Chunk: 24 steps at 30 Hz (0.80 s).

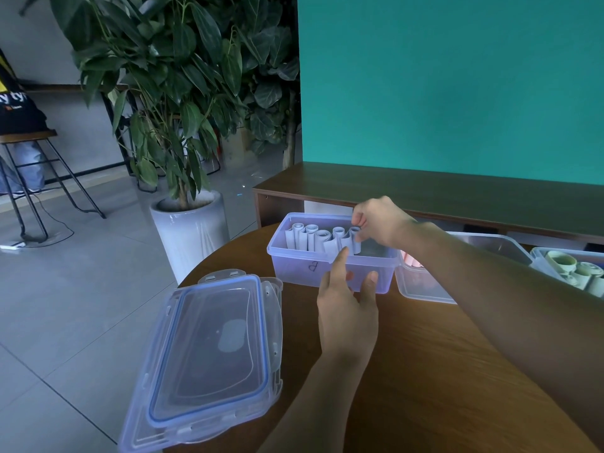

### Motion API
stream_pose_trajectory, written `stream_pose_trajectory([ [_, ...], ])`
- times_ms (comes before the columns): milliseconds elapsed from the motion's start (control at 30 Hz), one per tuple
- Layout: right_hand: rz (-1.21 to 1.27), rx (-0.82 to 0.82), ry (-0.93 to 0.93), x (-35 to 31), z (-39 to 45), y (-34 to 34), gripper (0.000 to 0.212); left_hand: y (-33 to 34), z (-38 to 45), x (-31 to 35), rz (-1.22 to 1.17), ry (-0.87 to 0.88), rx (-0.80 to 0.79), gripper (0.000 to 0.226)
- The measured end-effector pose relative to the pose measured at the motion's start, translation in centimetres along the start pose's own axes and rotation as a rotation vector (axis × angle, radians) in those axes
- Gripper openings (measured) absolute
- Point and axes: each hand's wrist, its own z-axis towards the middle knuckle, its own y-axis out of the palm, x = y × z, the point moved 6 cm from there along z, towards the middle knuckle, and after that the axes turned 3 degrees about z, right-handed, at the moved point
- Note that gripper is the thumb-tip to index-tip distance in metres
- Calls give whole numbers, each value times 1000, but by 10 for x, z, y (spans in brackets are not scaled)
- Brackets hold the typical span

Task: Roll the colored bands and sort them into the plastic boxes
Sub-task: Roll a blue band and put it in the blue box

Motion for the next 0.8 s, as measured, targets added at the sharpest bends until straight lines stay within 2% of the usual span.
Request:
stream_pose_trajectory([
  [433, 46, 26, 0, 3, -9, -14, 27, -2, 0, 1, 17, 40, 25, 59],
  [600, 179, 164, -35, -3, -44, -44, 22, -5, -3, 7, 61, 99, 62, 56],
  [800, 290, 385, -46, 2, -138, -74, 14, -11, -19, 23, 150, 147, 56, 44],
])
